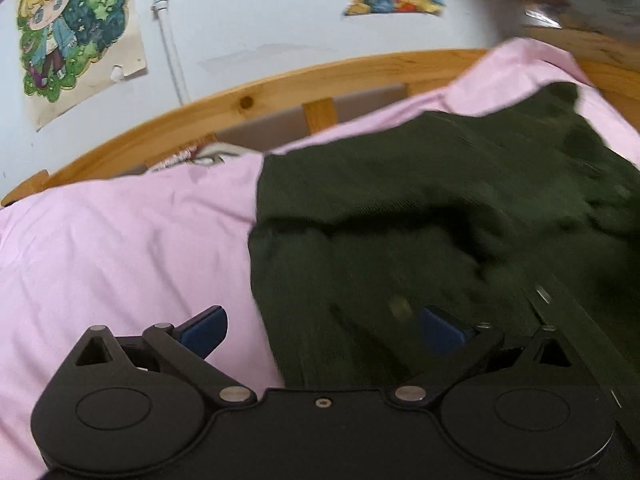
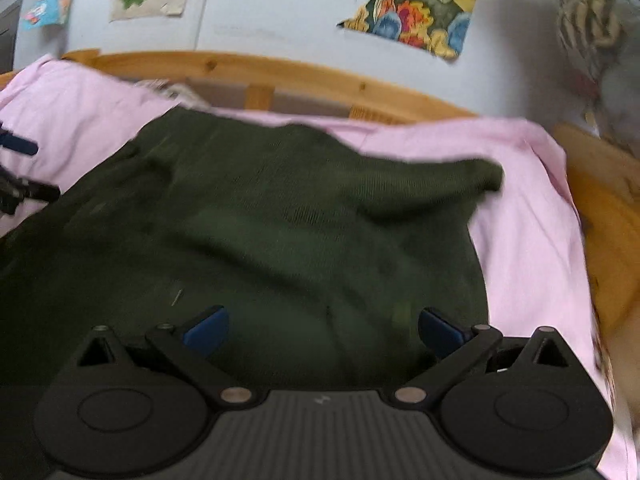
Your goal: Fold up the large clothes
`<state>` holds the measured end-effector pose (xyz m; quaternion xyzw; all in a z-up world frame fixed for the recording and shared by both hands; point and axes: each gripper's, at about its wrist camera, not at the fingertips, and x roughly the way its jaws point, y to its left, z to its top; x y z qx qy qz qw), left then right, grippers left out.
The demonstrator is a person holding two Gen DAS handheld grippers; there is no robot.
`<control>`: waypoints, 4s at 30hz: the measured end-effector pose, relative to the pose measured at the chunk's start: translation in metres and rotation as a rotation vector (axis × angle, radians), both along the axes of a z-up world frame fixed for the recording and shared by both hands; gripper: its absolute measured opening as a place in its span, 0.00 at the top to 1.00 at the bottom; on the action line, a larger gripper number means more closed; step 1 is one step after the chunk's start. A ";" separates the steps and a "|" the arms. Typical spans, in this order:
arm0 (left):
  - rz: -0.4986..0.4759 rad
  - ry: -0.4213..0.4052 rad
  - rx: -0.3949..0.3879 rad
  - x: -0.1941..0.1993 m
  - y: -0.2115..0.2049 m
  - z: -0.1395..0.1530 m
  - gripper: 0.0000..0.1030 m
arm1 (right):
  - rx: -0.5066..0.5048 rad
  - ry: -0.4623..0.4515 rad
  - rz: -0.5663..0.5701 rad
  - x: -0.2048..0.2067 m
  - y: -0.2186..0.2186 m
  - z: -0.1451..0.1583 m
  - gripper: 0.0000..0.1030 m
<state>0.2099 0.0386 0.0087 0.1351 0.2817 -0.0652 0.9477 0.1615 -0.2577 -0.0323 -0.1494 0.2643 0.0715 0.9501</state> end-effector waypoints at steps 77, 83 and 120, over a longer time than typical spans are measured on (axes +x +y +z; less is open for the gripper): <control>-0.257 0.165 0.369 -0.093 -0.049 -0.042 0.61 | 0.227 -0.034 0.169 -0.080 0.030 -0.027 0.01; -0.286 0.095 0.241 -0.084 -0.053 0.007 0.91 | 0.202 -0.082 0.299 -0.108 0.040 -0.019 0.00; -0.171 0.109 0.351 -0.112 0.005 -0.063 0.63 | -0.774 -0.002 0.070 -0.129 0.005 -0.064 0.40</control>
